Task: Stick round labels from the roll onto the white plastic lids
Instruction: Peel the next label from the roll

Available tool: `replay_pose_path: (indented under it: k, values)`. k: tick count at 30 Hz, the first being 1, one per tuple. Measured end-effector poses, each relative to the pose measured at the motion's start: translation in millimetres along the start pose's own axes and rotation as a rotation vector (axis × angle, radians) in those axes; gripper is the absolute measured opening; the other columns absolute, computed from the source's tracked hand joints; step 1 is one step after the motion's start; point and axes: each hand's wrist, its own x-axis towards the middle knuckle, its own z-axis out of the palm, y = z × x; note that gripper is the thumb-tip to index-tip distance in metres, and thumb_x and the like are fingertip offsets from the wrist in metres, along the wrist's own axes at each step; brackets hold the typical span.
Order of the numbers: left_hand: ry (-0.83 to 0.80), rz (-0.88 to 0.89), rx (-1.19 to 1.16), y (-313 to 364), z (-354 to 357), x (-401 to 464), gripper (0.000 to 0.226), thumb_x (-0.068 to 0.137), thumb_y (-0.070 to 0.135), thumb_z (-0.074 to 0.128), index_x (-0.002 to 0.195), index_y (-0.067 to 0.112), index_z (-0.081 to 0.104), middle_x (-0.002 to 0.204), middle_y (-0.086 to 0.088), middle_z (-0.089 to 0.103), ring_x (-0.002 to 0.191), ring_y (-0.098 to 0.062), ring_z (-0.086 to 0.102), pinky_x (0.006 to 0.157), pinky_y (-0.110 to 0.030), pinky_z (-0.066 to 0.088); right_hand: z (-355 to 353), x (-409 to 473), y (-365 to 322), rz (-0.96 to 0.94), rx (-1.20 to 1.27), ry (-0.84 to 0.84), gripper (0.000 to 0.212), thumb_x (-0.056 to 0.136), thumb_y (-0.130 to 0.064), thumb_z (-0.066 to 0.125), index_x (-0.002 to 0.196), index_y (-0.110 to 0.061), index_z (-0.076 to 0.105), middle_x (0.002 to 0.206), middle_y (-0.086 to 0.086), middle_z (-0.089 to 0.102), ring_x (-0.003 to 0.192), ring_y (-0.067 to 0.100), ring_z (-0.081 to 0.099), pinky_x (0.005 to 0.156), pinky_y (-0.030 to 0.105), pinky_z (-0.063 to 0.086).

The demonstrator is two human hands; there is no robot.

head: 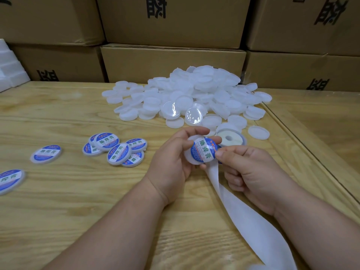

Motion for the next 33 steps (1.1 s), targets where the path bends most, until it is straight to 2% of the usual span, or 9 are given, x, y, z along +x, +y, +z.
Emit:
replay_pose_path:
  k: [4,8,13,17,24,27,29,33]
  values:
    - [-0.018,0.002,0.052,-2,-2,1,0.028,0.092,0.008,0.036,0.107,0.01,0.059,0.114,-0.023,0.072,0.091,-0.026,0.07,0.061,-0.034,0.04,-1,1,2,-0.022,-0.032,-0.015,0.01,0.09,-0.017,0.071,0.087,-0.01,0.077,0.053,0.0,0.035,0.043,0.011,0.03,0.038,0.022,0.024]
    - [-0.035,0.0,0.06,-3,-2,2,0.034,0.078,0.015,0.042,0.105,0.012,0.062,0.111,-0.019,0.074,0.089,-0.024,0.071,0.06,-0.031,0.043,-1,1,3,-0.035,-0.039,-0.038,0.012,0.09,-0.019,0.072,0.08,-0.017,0.079,0.053,0.0,0.036,0.042,0.011,0.031,0.039,0.022,0.025]
    - [-0.047,0.011,0.069,-4,-2,2,0.032,0.078,0.015,0.043,0.103,0.013,0.063,0.11,-0.019,0.075,0.089,-0.023,0.072,0.06,-0.029,0.045,-2,2,3,-0.054,-0.074,-0.065,0.01,0.08,-0.029,0.074,0.077,-0.02,0.079,0.052,-0.001,0.037,0.042,0.012,0.031,0.039,0.022,0.026]
    - [-0.048,0.015,0.078,-4,-3,2,0.03,0.08,0.015,0.043,0.102,0.014,0.064,0.112,-0.019,0.074,0.091,-0.023,0.072,0.062,-0.031,0.044,-2,2,4,-0.061,-0.079,-0.065,0.012,0.08,-0.03,0.074,0.078,-0.02,0.079,0.052,-0.002,0.038,0.043,0.012,0.031,0.039,0.022,0.027]
    - [-0.027,0.033,0.144,-7,-6,3,0.041,0.07,0.002,0.042,0.094,0.023,0.068,0.111,-0.014,0.076,0.098,-0.025,0.073,0.064,-0.029,0.047,-1,2,3,-0.051,-0.071,-0.063,0.01,0.083,-0.029,0.074,0.083,-0.02,0.08,0.052,-0.003,0.04,0.043,0.011,0.032,0.039,0.021,0.027]
    - [-0.001,0.054,0.215,-10,-6,4,0.047,0.066,-0.003,0.042,0.097,0.024,0.066,0.11,-0.009,0.077,0.107,-0.024,0.072,0.065,-0.025,0.05,-1,1,3,-0.049,-0.054,-0.052,0.009,0.092,-0.02,0.072,0.089,-0.019,0.081,0.053,-0.002,0.039,0.043,0.011,0.032,0.038,0.021,0.027]
    - [0.032,0.08,0.238,-11,-7,4,0.049,0.066,-0.003,0.045,0.102,0.024,0.065,0.109,-0.007,0.077,0.107,-0.023,0.073,0.063,-0.022,0.052,2,0,2,-0.054,-0.05,-0.042,0.013,0.092,-0.017,0.069,0.097,-0.018,0.081,0.053,0.0,0.038,0.043,0.011,0.03,0.038,0.021,0.027]
    - [0.189,0.136,0.304,-11,-10,7,0.039,0.074,0.014,0.064,0.111,0.028,0.065,0.105,0.001,0.078,0.097,-0.017,0.074,0.067,-0.027,0.05,6,-3,-1,-0.091,-0.003,0.074,0.016,0.093,-0.015,0.068,0.105,-0.022,0.077,0.053,-0.002,0.042,0.044,0.012,0.031,0.04,0.023,0.026]
